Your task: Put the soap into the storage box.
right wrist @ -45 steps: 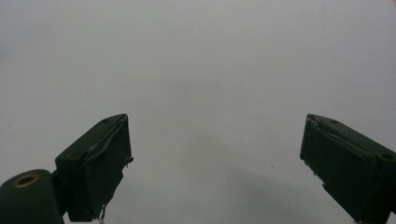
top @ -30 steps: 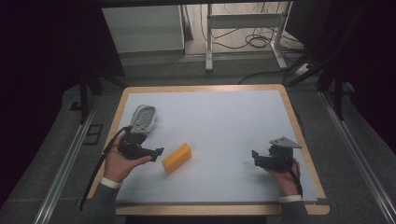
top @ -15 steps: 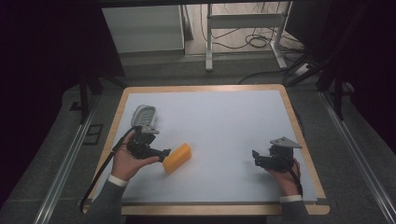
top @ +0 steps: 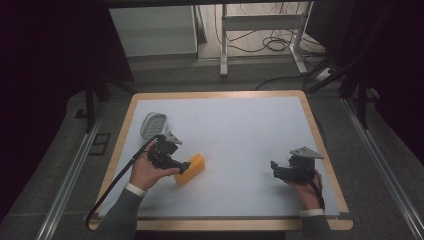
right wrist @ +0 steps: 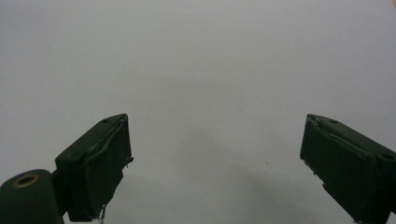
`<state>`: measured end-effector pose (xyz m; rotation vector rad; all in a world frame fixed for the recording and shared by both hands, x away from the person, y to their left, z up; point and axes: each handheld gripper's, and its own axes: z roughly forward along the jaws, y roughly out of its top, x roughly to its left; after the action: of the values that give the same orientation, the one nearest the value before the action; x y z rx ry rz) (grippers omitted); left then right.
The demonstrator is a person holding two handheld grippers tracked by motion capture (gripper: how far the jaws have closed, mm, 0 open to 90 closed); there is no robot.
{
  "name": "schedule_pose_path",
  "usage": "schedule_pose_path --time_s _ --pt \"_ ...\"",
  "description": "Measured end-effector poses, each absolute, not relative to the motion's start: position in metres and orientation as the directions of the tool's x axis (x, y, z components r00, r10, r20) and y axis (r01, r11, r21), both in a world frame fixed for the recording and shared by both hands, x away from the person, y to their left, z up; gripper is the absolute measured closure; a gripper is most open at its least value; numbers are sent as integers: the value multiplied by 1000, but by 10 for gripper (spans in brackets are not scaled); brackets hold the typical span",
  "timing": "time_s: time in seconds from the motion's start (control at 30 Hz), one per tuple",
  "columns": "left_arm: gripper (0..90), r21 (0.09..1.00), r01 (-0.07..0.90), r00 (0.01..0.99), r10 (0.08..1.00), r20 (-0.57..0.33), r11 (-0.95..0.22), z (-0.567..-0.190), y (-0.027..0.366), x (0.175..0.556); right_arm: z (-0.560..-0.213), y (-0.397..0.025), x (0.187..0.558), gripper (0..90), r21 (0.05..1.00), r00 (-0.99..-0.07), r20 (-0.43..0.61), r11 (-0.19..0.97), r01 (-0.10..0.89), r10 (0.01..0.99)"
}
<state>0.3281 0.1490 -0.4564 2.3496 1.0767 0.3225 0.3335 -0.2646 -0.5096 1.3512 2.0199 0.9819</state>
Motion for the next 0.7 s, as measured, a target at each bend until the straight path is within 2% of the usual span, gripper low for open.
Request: schedule_pose_path --time_s 0.5,0.7 --pt "198 524 636 677 735 -26 -567 -471 132 330 -513 -265 335 86 789 -370 -30 249 561 929" --pt "268 497 651 683 728 -54 -574 -480 126 333 -513 -265 335 86 785 -369 -30 250 566 929"
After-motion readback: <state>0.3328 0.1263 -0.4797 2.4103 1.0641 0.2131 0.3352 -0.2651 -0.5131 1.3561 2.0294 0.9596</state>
